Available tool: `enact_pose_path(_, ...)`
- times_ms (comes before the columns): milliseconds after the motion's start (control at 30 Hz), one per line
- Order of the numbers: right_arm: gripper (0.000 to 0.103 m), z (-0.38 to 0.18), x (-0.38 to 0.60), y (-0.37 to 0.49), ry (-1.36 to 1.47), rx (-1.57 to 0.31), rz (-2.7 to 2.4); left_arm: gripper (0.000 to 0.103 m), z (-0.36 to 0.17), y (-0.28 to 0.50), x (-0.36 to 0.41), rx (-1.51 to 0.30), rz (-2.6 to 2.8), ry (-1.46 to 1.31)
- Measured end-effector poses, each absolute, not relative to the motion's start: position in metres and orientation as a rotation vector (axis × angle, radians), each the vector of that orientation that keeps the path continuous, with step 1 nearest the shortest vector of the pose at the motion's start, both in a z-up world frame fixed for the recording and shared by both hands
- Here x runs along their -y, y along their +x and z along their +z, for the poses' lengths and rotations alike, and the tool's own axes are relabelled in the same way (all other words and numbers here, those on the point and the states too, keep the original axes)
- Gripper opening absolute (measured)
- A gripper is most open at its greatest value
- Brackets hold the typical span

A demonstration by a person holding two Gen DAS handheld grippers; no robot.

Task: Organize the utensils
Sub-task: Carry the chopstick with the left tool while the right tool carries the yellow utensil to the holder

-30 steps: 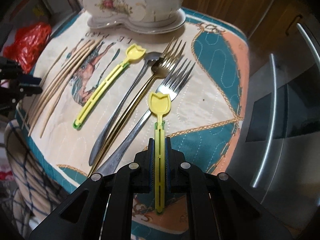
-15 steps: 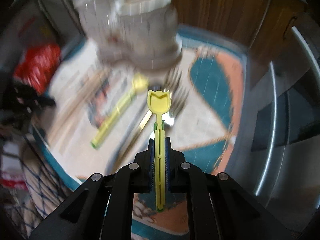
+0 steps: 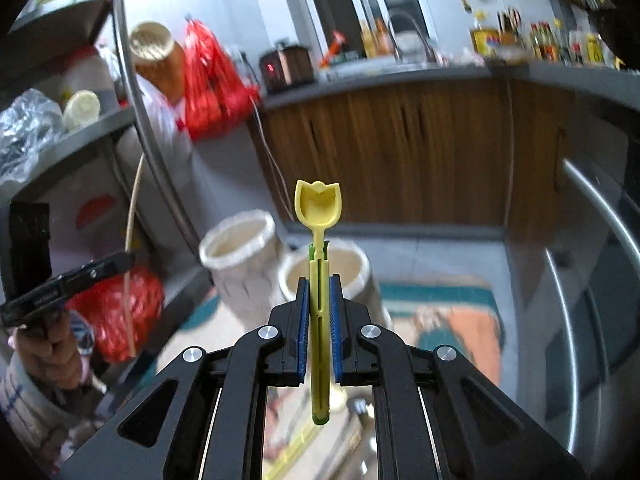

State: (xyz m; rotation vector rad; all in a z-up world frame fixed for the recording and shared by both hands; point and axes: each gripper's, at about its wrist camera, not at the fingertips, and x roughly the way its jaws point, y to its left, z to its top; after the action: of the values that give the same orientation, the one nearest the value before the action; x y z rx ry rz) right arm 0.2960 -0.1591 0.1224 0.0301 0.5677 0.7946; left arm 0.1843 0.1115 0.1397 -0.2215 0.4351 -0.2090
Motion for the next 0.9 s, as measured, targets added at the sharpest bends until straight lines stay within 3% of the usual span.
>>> enact_pose_path(400,0.011,0.139,0.121,0.331,0.059,-0.409,0.784,0.004,0.178,0.259,-0.095,-0.16,-0.143,-0.208)
enact_pose_path(900,0.011,0.089,0.108,0.317,-0.008,-0.458,0.75,0.004,0.113,0.249,-0.092,-0.217,-0.126,-0.222)
